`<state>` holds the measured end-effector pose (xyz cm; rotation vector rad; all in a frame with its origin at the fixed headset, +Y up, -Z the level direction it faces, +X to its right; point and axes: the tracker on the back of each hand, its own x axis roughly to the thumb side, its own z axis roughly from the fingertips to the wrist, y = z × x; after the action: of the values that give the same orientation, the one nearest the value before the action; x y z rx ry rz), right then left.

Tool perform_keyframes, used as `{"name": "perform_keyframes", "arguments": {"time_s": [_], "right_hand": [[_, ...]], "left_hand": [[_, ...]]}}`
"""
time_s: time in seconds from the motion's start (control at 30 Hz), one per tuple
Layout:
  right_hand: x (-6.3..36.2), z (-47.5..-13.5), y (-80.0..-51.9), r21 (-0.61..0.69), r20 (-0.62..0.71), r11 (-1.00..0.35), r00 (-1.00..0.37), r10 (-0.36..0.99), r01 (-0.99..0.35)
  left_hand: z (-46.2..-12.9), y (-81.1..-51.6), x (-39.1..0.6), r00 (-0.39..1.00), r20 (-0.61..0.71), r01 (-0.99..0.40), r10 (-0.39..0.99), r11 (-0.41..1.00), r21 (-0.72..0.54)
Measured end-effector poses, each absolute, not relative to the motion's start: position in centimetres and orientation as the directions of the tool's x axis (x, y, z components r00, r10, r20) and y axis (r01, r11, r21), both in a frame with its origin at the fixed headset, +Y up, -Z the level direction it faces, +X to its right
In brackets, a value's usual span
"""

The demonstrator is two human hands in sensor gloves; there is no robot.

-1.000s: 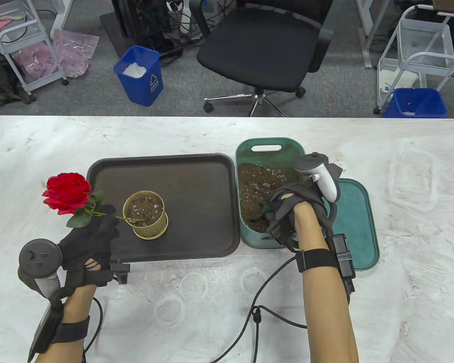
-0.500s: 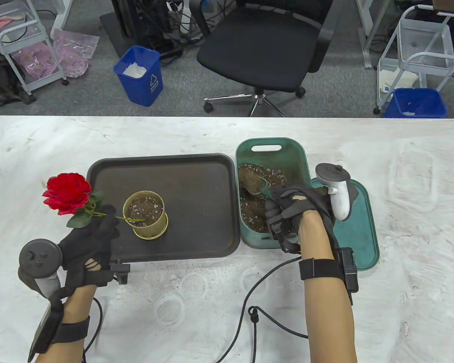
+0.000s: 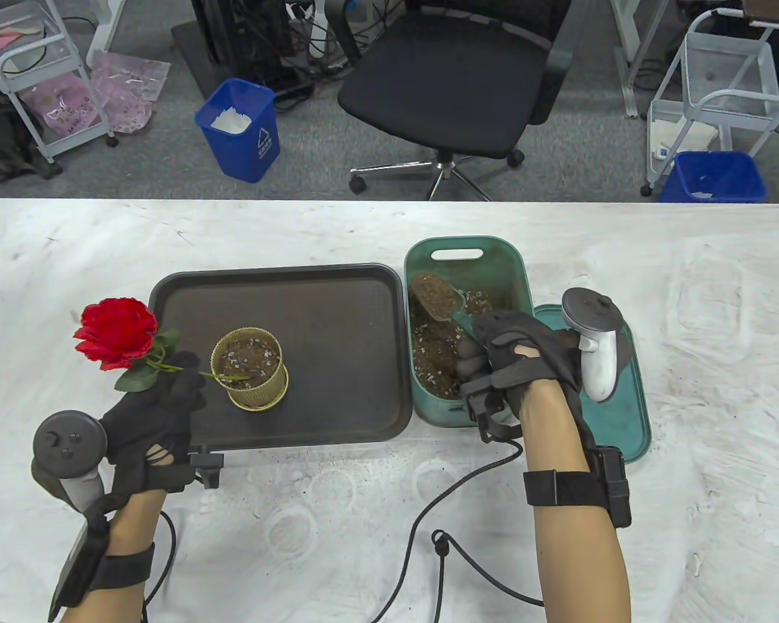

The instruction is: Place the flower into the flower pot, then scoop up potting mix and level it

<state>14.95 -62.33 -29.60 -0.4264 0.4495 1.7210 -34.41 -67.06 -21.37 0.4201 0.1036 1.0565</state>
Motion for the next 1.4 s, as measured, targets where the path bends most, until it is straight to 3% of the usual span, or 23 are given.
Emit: {"name": "perform_keyframes", "arguments": {"time_s": [0.27, 0.47, 0.63, 0.9, 1.1, 1.4], "right_hand": [[6.8, -29.9, -61.6, 0.270, -0.432, -0.152, -0.261, 0.863, -0.951], [-0.2, -30.2, -63.2, 0.422, -0.408, -0.156, -0.341, 0.847, -0.893], [-3.4, -30.5, -65.2, 0.476, -0.413, -0.218, -0.435, 0.800, -0.852], [-5.7, -31.1, -65.4, 0.455, -0.377, -0.378, -0.559, 0.739, -0.807], [-8.2, -30.7, -64.0, 0.385, -0.157, -0.716, -0.806, 0.571, -0.583], [-10.7, -28.1, -62.5, 0.204, 0.118, -0.921, -0.926, 0.359, -0.331]], "left_hand": [[-21.4, -67.1, -34.4, 0.498, 0.114, -0.819, 0.859, 0.424, 0.386], [-21.4, -67.1, -34.5, 0.495, 0.112, -0.820, 0.862, 0.421, 0.387], [-21.4, -67.1, -34.5, 0.493, 0.111, -0.821, 0.863, 0.420, 0.387], [-21.4, -67.1, -34.5, 0.493, 0.112, -0.822, 0.863, 0.419, 0.386], [-21.4, -67.0, -34.6, 0.497, 0.111, -0.819, 0.861, 0.422, 0.388], [-21.4, -67.1, -34.5, 0.499, 0.113, -0.819, 0.859, 0.425, 0.387]]}}
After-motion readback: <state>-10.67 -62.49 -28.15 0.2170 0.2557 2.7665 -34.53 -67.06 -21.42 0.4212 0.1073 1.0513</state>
